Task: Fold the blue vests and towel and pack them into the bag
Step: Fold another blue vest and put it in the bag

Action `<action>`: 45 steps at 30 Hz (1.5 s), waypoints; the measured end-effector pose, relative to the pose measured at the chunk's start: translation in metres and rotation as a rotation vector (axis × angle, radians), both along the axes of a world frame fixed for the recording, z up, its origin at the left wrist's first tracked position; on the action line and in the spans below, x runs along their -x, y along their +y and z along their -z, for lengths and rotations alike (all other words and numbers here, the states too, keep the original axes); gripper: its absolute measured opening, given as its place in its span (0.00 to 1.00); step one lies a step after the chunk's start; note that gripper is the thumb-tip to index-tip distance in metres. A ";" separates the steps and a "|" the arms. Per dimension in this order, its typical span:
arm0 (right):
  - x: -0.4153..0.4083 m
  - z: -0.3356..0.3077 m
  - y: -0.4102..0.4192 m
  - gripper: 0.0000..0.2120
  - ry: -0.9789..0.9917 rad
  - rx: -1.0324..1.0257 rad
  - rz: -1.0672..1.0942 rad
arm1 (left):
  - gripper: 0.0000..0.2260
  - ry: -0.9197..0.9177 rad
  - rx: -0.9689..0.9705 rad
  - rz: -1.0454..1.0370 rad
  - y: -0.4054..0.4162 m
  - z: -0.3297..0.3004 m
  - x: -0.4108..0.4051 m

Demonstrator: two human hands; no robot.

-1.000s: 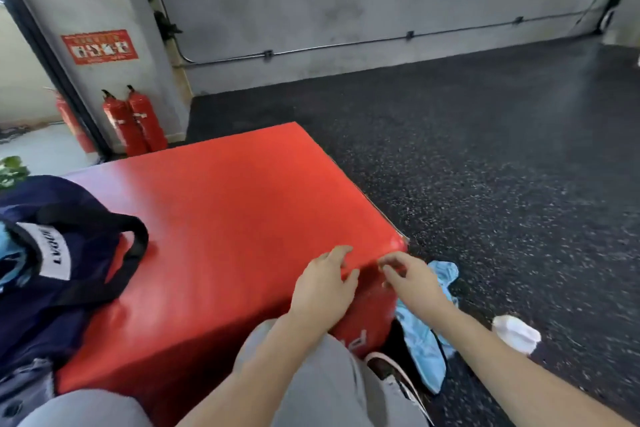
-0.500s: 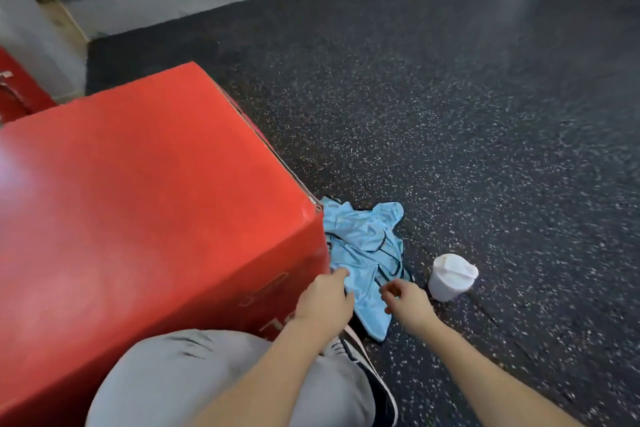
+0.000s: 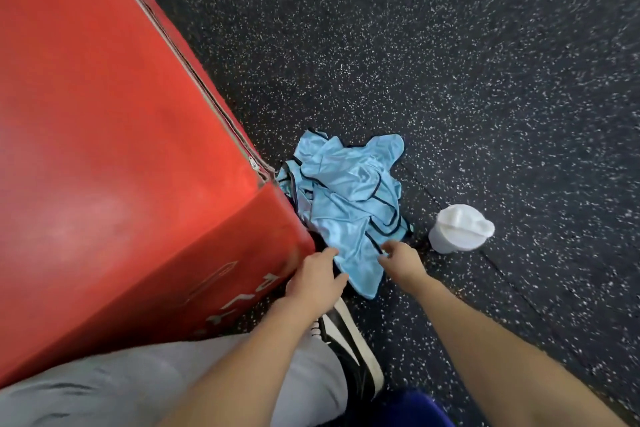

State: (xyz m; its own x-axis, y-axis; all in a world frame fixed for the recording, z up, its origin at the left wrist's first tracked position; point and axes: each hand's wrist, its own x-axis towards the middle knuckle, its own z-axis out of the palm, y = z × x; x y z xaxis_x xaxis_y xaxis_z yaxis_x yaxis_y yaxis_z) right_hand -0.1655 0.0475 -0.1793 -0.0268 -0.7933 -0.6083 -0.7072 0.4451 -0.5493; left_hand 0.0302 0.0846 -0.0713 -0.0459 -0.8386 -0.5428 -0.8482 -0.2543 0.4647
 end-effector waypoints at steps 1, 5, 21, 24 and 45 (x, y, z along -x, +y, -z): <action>0.000 0.006 -0.002 0.19 -0.005 0.002 0.009 | 0.23 0.005 -0.001 -0.004 -0.003 0.005 0.001; 0.000 0.023 -0.009 0.18 -0.009 -0.023 0.032 | 0.23 0.015 -0.018 -0.015 -0.010 0.020 0.001; -0.001 -0.050 -0.007 0.02 -0.228 0.182 0.162 | 0.23 0.055 0.036 -0.037 0.010 -0.017 0.007; 0.006 -0.098 -0.008 0.03 -0.251 0.287 0.130 | 0.23 0.123 0.103 -0.108 0.013 -0.044 0.010; -0.087 -0.575 -0.023 0.07 -0.835 0.963 0.028 | 0.22 0.488 0.832 -0.229 0.009 -0.420 -0.036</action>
State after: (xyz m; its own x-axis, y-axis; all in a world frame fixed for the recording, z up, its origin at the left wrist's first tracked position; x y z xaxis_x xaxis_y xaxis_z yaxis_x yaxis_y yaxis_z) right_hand -0.0788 0.0249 0.3953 0.0610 -0.9270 0.3701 0.0110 -0.3702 -0.9289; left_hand 0.0657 0.0936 0.3491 0.1034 -0.9605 0.2582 -0.4876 0.1773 0.8549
